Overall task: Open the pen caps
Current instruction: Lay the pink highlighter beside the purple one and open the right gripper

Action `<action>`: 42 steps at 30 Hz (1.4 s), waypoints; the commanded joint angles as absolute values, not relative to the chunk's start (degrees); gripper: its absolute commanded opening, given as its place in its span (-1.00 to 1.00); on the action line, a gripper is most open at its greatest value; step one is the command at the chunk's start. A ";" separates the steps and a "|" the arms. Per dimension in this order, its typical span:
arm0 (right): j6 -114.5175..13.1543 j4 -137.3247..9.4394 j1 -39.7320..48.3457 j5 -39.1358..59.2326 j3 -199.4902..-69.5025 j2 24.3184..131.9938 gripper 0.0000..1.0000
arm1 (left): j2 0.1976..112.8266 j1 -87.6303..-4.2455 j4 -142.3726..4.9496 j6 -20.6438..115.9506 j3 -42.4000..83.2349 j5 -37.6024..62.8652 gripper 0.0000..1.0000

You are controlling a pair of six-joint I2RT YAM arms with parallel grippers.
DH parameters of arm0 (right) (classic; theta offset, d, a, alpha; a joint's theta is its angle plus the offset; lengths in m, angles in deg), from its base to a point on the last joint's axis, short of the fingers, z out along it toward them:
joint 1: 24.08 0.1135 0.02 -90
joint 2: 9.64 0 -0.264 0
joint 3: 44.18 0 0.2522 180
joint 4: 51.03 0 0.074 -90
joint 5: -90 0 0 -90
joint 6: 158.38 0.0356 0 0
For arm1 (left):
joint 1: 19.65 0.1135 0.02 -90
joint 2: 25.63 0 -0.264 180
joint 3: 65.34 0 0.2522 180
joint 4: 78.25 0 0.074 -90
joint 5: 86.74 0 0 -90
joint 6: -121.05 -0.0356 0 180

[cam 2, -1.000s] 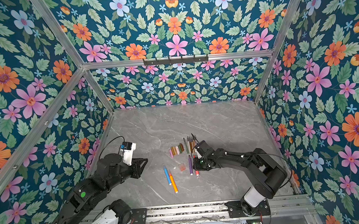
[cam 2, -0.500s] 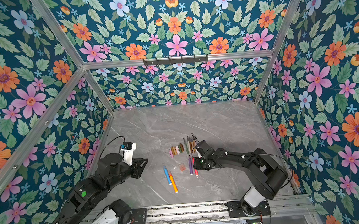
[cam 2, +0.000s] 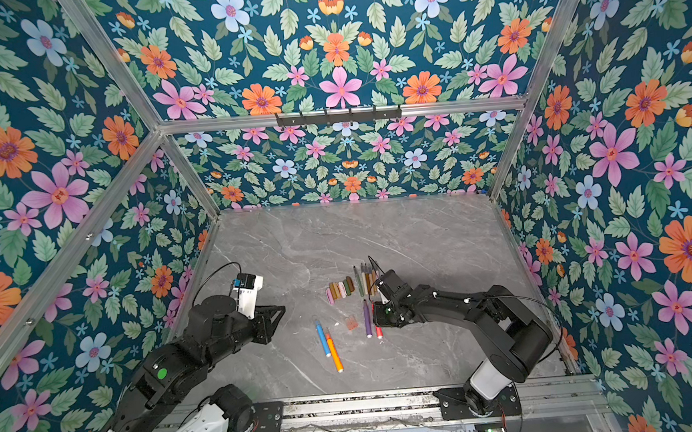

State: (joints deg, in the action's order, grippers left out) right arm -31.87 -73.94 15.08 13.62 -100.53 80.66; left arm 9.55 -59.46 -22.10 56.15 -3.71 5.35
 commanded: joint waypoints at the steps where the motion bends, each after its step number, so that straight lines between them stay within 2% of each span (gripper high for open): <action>1: -31.21 -73.93 15.12 13.08 -101.41 81.18 -0.66 | 9.66 -59.43 -22.58 55.23 -3.75 5.63 -0.43; 42: -29.15 -73.01 15.08 14.94 -102.48 81.40 -0.60 | 9.18 -59.36 -22.61 55.13 -3.86 5.80 -0.43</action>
State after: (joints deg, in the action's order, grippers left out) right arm -29.46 -73.48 15.08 14.78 -102.13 81.62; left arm 9.31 -59.42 -22.10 56.02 -3.92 5.78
